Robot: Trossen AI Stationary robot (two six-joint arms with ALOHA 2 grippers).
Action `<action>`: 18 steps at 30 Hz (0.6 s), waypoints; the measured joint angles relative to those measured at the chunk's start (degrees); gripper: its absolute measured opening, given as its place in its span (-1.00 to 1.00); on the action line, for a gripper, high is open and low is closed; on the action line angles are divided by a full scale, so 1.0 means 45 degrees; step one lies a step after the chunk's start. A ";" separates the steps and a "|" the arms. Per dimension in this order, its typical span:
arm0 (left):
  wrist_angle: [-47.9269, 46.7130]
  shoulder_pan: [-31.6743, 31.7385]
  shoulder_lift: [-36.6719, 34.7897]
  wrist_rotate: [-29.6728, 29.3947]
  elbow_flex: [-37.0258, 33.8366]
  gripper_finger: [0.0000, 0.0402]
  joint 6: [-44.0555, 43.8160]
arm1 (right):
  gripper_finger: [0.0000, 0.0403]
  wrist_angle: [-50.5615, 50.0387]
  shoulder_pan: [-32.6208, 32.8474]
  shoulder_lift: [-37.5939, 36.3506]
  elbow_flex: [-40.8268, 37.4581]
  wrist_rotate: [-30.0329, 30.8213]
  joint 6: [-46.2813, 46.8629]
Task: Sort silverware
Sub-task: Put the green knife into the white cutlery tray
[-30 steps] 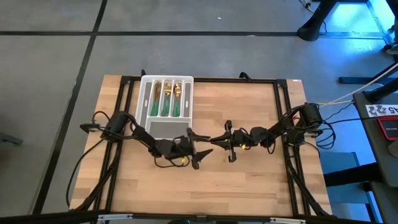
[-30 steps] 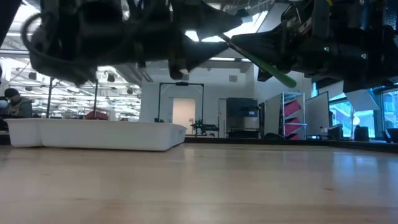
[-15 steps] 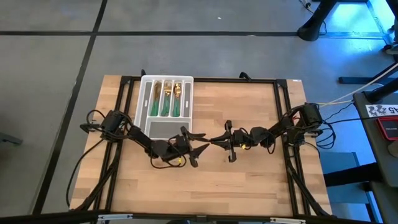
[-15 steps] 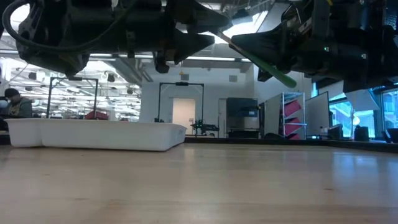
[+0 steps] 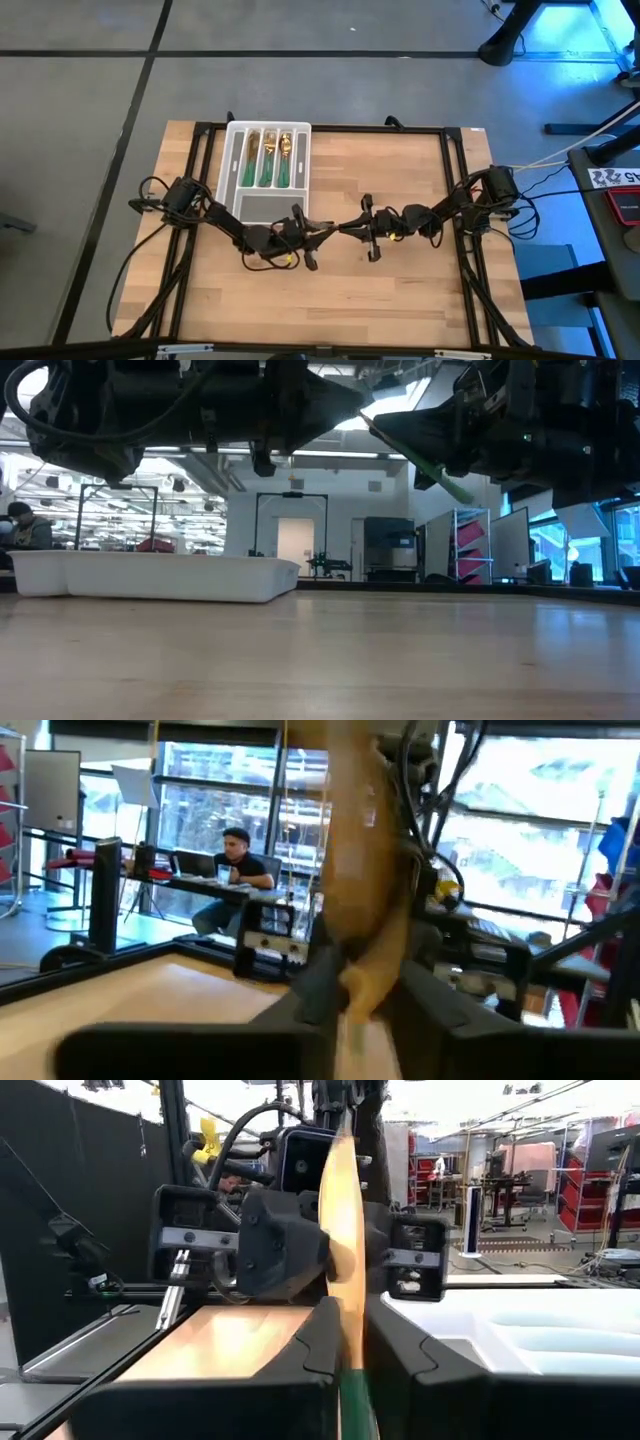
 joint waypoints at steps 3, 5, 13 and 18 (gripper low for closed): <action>0.0019 -0.0010 0.0000 -0.0009 -0.0009 -0.88 0.0050 | -0.87 -0.0078 -0.0015 -0.0005 0.0001 0.0081 0.0041; 0.0012 0.0000 0.0000 -0.0010 -0.0009 -0.97 0.0052 | -0.87 -0.0183 -0.0011 -0.0005 0.0001 0.0080 0.0044; -0.0030 -0.0023 0.0000 -0.0009 -0.0009 -0.99 0.0244 | -0.87 -0.0786 -0.0010 -0.0005 0.0001 0.0365 0.0049; -0.1082 -0.0112 0.0000 -0.0013 -0.0005 -1.00 0.0275 | -0.86 -0.1919 -0.0015 -0.0005 0.0006 0.0994 0.0044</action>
